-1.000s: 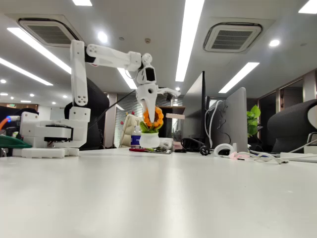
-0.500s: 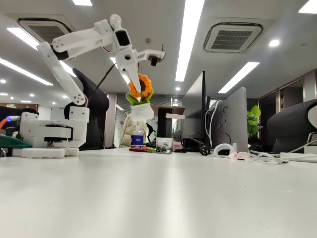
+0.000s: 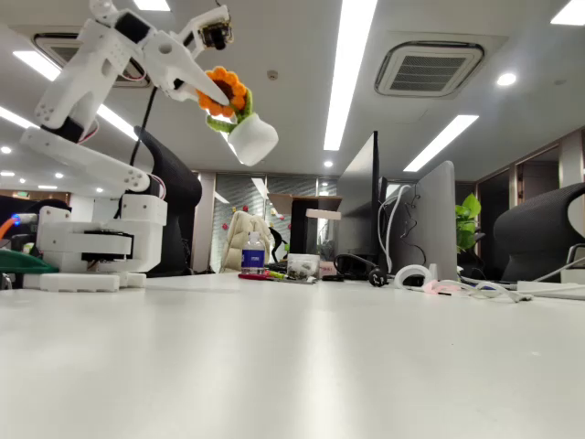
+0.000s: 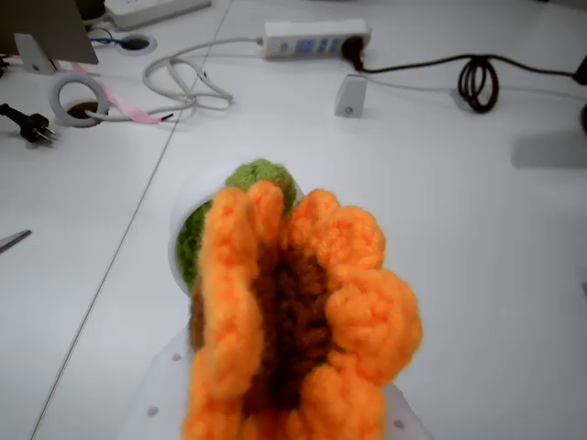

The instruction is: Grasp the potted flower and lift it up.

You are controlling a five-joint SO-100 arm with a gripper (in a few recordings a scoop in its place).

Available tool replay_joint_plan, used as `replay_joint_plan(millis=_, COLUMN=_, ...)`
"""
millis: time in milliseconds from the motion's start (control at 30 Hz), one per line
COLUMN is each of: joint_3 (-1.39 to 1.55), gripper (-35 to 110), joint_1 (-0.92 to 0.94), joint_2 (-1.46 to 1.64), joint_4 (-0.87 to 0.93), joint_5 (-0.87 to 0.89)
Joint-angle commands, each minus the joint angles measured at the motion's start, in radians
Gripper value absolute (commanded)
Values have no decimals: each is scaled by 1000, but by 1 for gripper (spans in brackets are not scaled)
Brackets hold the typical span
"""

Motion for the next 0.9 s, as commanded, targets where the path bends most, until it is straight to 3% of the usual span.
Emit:
replay_joint_plan(millis=0, joint_3=-9, gripper=0, joint_1=-15, joint_2=78, joint_4=-40, joint_5=-28)
replay_joint_plan(millis=533, joint_3=-94, gripper=0, joint_1=48, joint_2=210, joint_4=-94, joint_5=-94)
replay_joint_plan(millis=867, joint_3=-253, gripper=0, joint_1=52, joint_2=210, joint_4=6, joint_5=-100)
